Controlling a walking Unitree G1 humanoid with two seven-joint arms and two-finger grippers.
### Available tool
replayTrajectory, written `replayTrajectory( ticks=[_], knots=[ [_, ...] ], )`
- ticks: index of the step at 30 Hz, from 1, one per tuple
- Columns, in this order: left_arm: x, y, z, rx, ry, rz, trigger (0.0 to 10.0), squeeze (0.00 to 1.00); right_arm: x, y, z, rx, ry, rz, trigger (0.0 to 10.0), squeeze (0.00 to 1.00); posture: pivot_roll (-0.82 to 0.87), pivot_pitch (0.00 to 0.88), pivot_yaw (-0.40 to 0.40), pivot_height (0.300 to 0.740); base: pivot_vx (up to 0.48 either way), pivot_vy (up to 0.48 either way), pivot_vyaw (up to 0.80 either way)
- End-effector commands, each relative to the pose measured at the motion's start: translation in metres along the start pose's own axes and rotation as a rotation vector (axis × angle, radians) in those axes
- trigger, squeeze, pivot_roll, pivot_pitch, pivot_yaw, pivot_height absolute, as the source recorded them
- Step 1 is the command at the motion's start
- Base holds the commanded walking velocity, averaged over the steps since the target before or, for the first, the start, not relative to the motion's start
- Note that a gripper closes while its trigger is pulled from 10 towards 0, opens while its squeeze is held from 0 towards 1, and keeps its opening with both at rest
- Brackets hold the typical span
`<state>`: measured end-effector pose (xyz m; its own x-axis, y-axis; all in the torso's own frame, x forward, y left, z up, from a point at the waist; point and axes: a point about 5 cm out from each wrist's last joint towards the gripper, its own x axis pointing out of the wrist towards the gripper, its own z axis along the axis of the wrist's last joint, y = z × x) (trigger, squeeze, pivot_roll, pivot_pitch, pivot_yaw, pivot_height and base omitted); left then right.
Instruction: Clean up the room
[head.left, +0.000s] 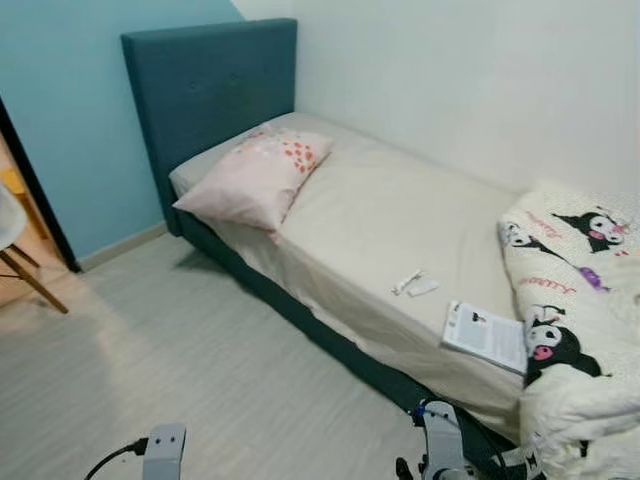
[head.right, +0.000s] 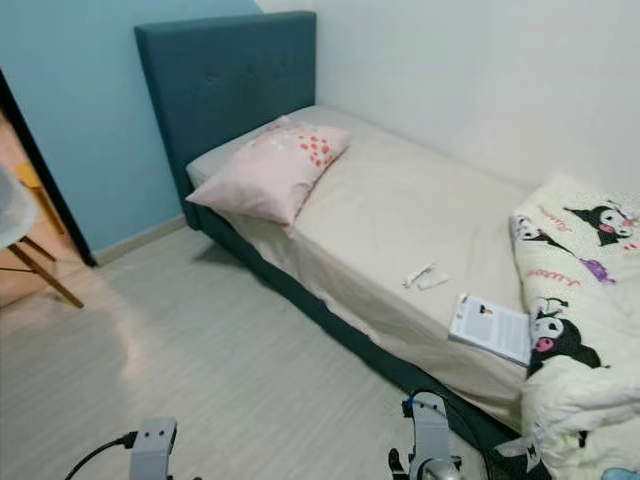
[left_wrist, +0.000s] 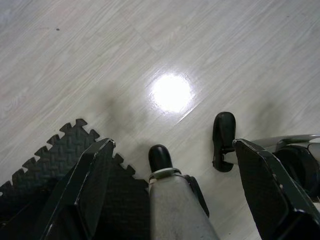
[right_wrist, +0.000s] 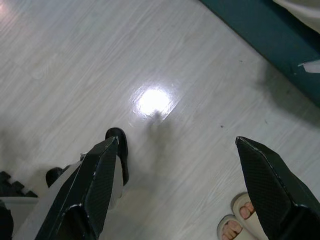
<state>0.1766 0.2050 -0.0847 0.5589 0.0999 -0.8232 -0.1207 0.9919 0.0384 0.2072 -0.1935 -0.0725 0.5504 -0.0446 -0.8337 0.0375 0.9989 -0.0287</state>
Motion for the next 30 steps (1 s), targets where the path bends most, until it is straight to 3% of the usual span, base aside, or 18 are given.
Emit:
replayTrajectory(
  ticks=[1,6,24,30],
  knots=[
    [-0.001,-0.001,-0.006,-0.001,0.017,-0.006,10.0,0.00,0.000,0.001,0.000,-0.013,0.001,0.002,10.0,0.00,-0.04,0.000,-0.086,0.740,0.000,0.000,0.00],
    [-0.002,0.000,-0.009,-0.002,0.020,-0.012,10.0,0.00,0.000,0.000,-0.005,-0.018,0.012,0.006,10.0,0.00,-0.03,0.000,-0.087,0.740,0.000,0.000,0.00],
    [-0.003,-0.001,-0.015,0.023,0.043,-0.028,10.0,0.00,-0.001,0.000,-0.011,-0.030,0.010,0.038,10.0,0.00,-0.03,0.000,-0.090,0.740,0.310,0.000,0.00],
    [-0.003,0.000,-0.019,0.029,0.052,-0.030,10.0,0.00,-0.002,0.000,-0.013,-0.057,0.014,0.049,10.0,0.00,-0.03,0.000,-0.091,0.740,0.324,0.000,0.77]
  ],
)
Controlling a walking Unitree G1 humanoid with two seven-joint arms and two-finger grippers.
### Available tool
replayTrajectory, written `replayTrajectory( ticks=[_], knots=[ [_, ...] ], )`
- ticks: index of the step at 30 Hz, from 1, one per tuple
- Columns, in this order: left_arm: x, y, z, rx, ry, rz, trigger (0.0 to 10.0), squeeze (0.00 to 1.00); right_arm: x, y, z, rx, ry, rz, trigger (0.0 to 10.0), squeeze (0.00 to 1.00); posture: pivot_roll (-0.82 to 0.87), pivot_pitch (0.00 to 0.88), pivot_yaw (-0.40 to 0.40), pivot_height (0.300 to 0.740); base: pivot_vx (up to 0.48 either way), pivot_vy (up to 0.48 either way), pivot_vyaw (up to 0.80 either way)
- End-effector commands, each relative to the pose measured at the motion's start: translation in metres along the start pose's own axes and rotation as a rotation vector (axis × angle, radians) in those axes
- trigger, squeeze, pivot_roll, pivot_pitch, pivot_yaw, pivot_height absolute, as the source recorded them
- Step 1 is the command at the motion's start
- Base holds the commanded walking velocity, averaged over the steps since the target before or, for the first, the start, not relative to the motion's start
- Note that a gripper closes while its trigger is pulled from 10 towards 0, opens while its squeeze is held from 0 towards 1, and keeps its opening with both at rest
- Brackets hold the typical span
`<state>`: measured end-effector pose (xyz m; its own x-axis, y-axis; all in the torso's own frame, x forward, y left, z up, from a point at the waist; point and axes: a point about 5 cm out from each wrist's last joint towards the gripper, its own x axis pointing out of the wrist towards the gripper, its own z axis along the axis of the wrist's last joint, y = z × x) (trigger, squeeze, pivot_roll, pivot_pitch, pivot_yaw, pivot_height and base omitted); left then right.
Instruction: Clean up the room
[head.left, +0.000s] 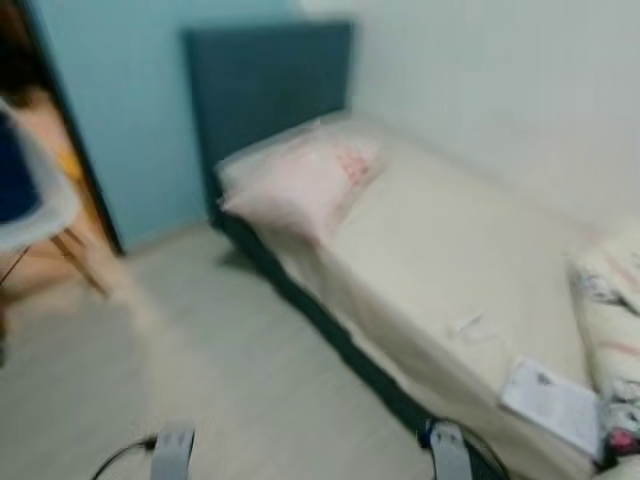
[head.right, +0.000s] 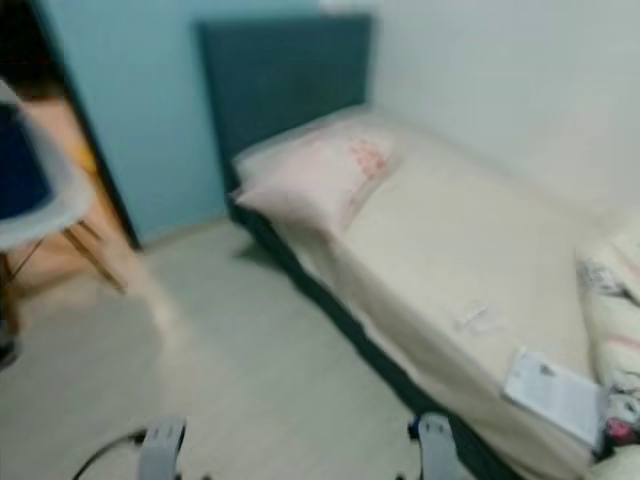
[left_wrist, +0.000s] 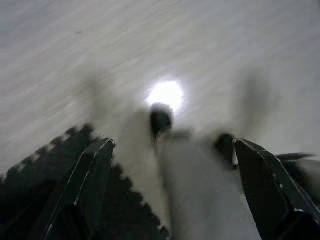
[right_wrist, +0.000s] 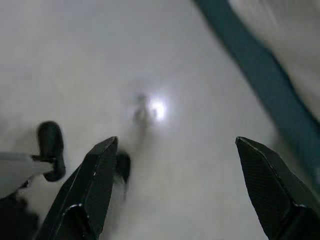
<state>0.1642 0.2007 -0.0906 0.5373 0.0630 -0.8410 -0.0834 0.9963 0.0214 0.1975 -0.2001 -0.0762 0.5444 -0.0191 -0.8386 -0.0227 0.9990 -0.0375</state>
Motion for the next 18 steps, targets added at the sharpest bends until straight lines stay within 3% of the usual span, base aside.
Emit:
replayTrajectory(
  ticks=[1,18],
  knots=[
    [-0.001,0.003,-0.005,0.007,0.022,0.005,10.0,0.00,0.001,0.007,-0.003,-0.002,0.006,0.024,10.0,0.00,-0.03,0.000,-0.091,0.740,0.326,0.000,0.76],
    [0.002,0.000,0.009,0.008,-0.012,-0.004,10.0,0.00,0.000,0.006,-0.003,0.016,0.000,0.018,10.0,0.00,-0.03,0.000,-0.083,0.740,0.323,0.000,0.00]
  ],
)
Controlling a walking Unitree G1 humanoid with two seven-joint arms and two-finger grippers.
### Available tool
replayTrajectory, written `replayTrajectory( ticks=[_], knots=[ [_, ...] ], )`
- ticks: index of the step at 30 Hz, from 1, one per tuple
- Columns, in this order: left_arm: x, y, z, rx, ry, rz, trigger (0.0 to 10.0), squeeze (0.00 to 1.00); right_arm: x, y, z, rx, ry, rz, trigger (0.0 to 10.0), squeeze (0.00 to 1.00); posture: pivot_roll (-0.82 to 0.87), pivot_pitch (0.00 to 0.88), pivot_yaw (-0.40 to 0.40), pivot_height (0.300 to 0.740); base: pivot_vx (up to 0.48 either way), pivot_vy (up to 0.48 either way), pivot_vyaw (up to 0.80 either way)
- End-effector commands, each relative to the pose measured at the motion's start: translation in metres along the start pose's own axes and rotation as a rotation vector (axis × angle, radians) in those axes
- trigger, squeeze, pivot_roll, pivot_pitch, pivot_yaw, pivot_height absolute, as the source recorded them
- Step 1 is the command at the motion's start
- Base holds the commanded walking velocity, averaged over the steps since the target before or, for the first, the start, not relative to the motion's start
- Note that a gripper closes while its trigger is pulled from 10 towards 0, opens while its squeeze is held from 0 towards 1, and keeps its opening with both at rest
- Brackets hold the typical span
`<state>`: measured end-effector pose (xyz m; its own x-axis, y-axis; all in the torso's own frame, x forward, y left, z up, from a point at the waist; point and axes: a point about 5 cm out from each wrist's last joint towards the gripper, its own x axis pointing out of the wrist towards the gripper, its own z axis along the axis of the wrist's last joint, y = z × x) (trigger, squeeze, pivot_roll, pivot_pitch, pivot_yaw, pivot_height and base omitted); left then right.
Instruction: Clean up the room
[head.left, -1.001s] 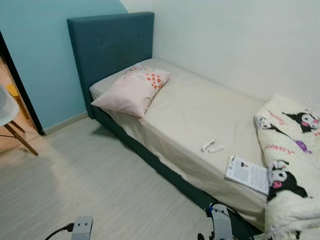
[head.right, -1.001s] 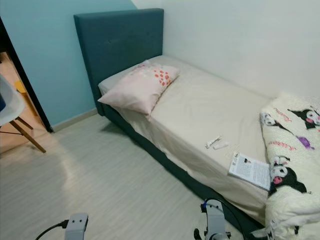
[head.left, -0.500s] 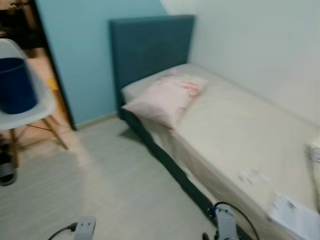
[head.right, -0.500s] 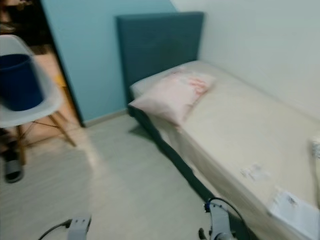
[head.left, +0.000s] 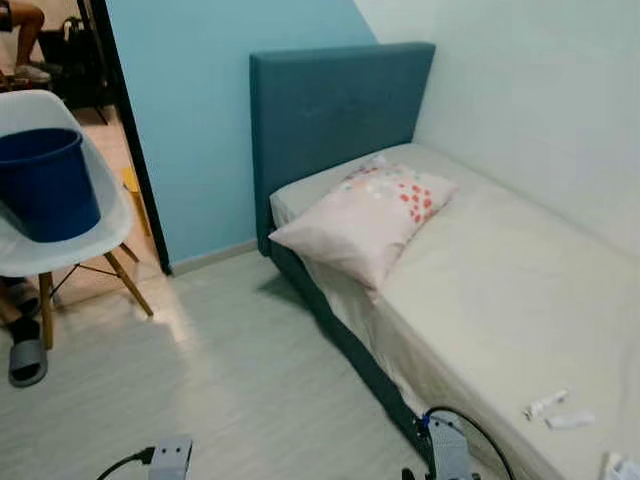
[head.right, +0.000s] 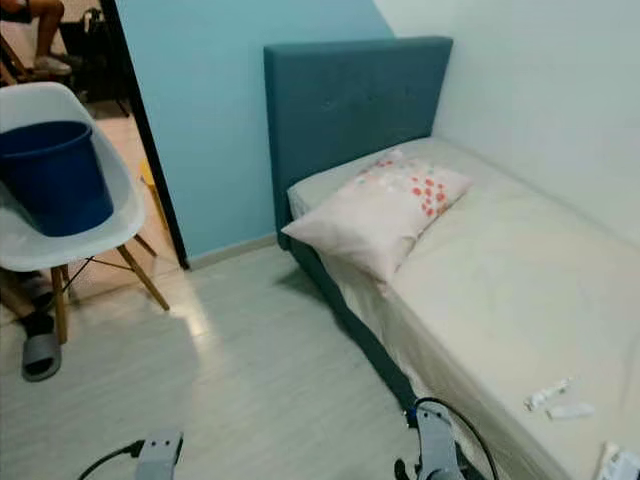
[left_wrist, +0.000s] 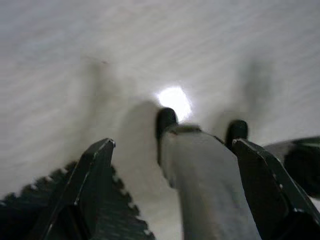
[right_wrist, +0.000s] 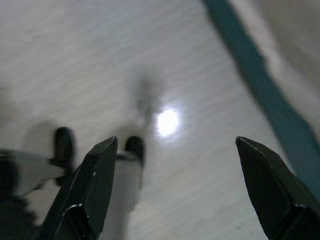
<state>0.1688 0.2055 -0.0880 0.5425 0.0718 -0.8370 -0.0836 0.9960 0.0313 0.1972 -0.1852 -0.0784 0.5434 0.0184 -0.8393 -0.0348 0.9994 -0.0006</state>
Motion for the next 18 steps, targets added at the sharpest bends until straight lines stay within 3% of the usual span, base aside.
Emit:
replayTrajectory(
  ticks=[1,4,8,12,18],
  knots=[
    [0.001,-0.005,0.004,0.002,-0.007,-0.014,10.0,0.00,-0.002,-0.010,-0.002,-0.023,0.005,-0.023,10.0,0.00,-0.04,0.000,-0.082,0.740,0.322,0.000,0.79],
    [0.001,-0.005,0.004,0.002,-0.008,-0.016,10.0,0.00,-0.002,-0.011,-0.002,-0.056,0.014,-0.030,10.0,0.00,-0.04,0.000,-0.080,0.740,0.322,0.000,0.79],
    [0.001,-0.005,0.001,0.000,-0.002,-0.017,10.0,0.00,-0.002,-0.010,-0.003,-0.008,0.009,-0.032,10.0,0.00,-0.04,0.000,-0.078,0.740,0.324,0.000,0.79],
    [0.000,-0.005,0.000,0.000,0.002,-0.018,10.0,0.00,-0.002,-0.011,-0.003,-0.042,0.024,-0.046,10.0,0.00,-0.04,0.000,-0.077,0.740,0.324,0.000,0.00],
    [0.001,-0.005,0.002,-0.025,-0.015,-0.026,10.0,0.00,-0.001,-0.011,0.012,0.037,-0.049,-0.049,10.0,0.00,-0.04,0.000,-0.074,0.740,0.322,0.000,0.00]
  ],
)
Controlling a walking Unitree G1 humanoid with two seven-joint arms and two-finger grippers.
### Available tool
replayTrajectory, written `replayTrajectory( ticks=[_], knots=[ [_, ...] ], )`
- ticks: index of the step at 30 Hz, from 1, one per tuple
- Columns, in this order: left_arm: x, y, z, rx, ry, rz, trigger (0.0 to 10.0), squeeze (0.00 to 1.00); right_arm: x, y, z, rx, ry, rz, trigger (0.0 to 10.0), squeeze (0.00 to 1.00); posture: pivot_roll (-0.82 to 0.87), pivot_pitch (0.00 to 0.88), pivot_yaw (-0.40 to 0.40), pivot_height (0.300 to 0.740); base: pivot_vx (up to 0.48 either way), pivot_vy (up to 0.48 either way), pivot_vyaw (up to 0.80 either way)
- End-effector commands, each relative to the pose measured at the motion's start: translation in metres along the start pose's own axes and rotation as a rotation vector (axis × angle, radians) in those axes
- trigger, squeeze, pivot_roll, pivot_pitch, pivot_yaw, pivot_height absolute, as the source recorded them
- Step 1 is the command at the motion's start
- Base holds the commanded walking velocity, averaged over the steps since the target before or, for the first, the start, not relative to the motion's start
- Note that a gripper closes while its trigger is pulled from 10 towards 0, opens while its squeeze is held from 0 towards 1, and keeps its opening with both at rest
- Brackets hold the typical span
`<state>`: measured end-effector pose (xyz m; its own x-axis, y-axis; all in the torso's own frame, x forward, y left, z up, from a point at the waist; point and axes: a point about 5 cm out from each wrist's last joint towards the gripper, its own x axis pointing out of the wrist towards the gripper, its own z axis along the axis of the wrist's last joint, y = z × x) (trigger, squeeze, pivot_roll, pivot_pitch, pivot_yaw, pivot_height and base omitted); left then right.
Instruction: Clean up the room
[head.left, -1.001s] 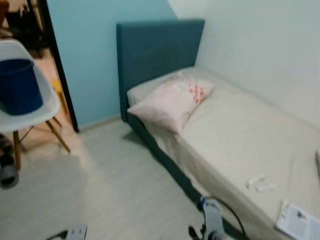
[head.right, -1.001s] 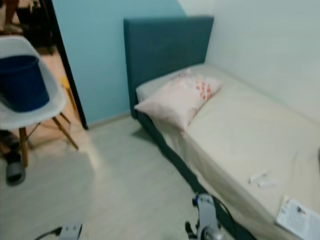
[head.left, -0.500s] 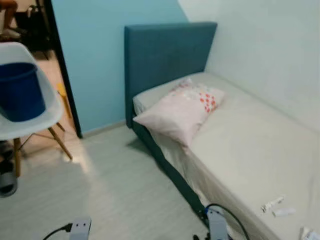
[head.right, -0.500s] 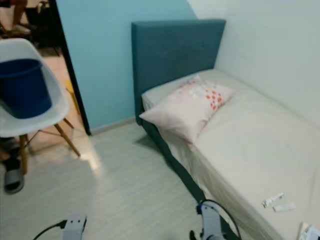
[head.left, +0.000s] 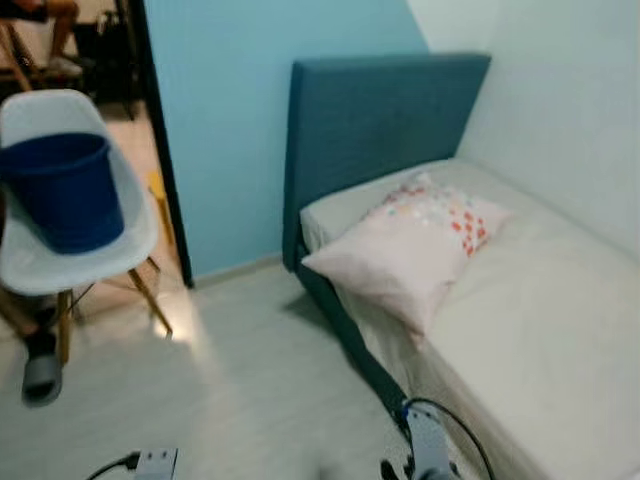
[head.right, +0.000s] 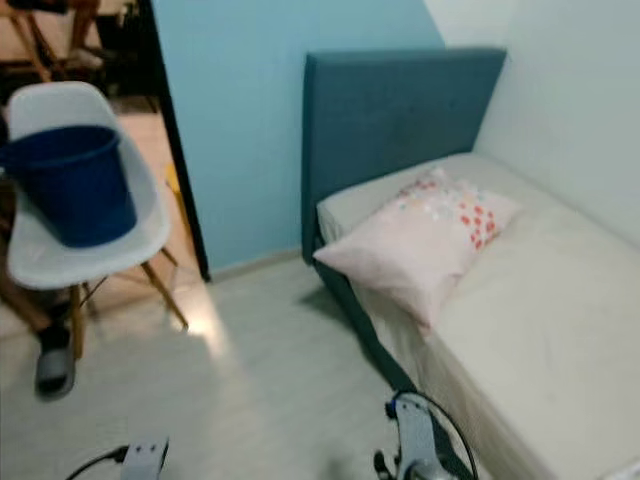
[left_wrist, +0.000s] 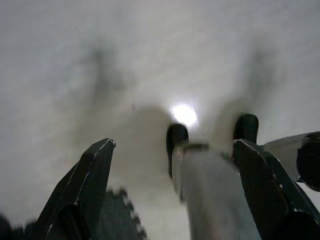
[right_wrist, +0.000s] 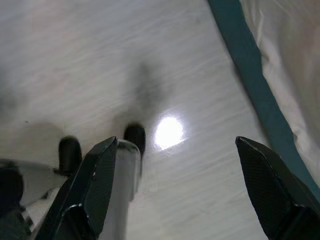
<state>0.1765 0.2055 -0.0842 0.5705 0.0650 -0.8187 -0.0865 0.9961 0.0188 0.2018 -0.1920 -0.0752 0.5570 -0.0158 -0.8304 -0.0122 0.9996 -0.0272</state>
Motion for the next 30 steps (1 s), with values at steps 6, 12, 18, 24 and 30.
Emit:
replayTrajectory(
  ticks=[6,12,18,24,30],
  knots=[
    [0.004,-0.004,0.032,-0.031,-0.126,-0.033,10.0,0.00,-0.001,-0.001,0.077,0.150,-0.277,0.035,10.0,0.00,-0.04,0.000,-0.072,0.740,0.325,0.000,0.00],
    [0.003,-0.007,0.093,-0.020,-0.338,-0.063,10.0,0.00,-0.008,0.011,0.126,0.143,-0.434,0.104,10.0,0.00,-0.04,0.000,-0.077,0.740,0.326,0.000,0.00],
    [-0.006,-0.013,0.148,-0.020,-0.537,-0.099,10.0,0.00,-0.016,0.014,0.155,0.145,-0.536,0.128,10.0,0.00,-0.05,0.000,-0.074,0.740,0.325,0.000,-0.08],
    [-0.014,-0.024,0.176,0.000,-0.649,-0.146,10.0,0.00,-0.019,0.010,0.165,0.156,-0.575,0.123,10.0,0.00,-0.05,0.000,-0.070,0.740,0.327,0.000,-0.75],
    [-0.018,-0.030,0.188,0.006,-0.701,-0.167,10.0,0.00,-0.022,0.011,0.171,0.151,-0.614,0.136,10.0,0.00,-0.05,0.000,-0.069,0.740,0.326,0.000,-0.53]
  ],
)
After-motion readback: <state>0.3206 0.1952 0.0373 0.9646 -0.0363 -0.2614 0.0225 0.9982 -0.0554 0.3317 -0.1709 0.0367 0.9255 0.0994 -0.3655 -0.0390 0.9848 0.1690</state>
